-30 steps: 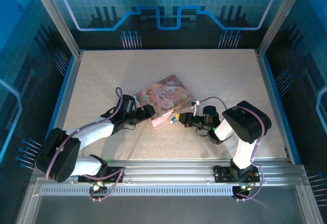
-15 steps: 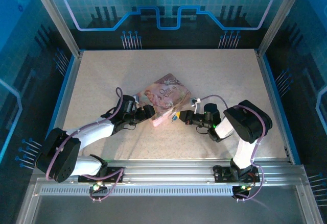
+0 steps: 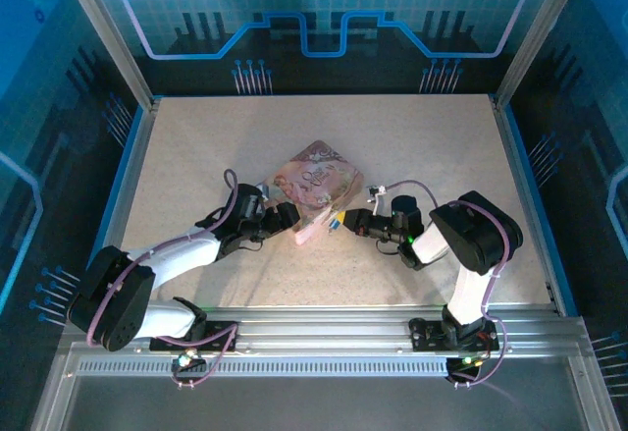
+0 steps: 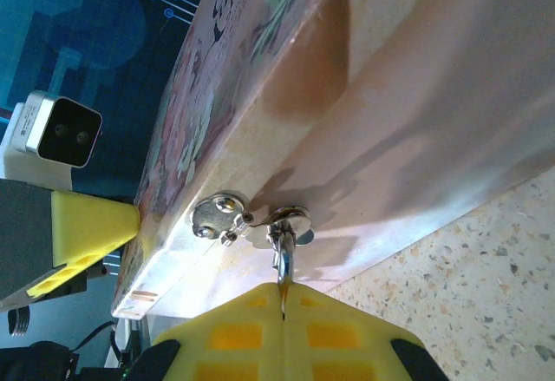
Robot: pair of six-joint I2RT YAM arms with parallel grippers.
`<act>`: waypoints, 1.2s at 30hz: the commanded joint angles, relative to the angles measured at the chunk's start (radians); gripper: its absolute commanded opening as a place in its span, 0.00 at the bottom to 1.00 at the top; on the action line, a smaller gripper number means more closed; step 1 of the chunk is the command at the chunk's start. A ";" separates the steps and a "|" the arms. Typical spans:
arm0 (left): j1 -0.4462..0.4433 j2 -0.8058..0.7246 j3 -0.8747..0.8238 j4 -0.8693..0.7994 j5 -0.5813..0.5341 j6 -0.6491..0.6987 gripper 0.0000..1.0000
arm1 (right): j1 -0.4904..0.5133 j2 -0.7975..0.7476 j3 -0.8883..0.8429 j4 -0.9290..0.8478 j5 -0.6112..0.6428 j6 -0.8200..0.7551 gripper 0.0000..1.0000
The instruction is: Unlock a padlock with a key
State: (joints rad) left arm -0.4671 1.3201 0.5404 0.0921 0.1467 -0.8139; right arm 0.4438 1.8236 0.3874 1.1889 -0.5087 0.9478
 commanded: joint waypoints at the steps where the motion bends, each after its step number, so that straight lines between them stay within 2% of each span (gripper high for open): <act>1: -0.030 0.000 -0.034 -0.121 -0.002 0.003 0.81 | -0.010 -0.016 0.029 0.058 -0.015 0.027 0.00; 8: -0.070 -0.011 -0.038 -0.120 -0.018 -0.020 0.81 | -0.010 -0.028 0.030 0.041 0.014 0.068 0.00; 18: -0.076 -0.009 -0.051 -0.109 -0.021 -0.027 0.81 | -0.020 -0.039 0.045 -0.003 0.031 0.075 0.00; 36: -0.108 -0.009 -0.049 -0.093 -0.026 -0.050 0.81 | -0.031 -0.035 0.083 -0.064 -0.030 0.167 0.01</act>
State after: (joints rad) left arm -0.5400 1.3010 0.5251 0.0959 0.0895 -0.8780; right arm 0.4240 1.8118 0.4351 1.1099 -0.5266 1.0927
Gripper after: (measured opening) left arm 0.806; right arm 0.062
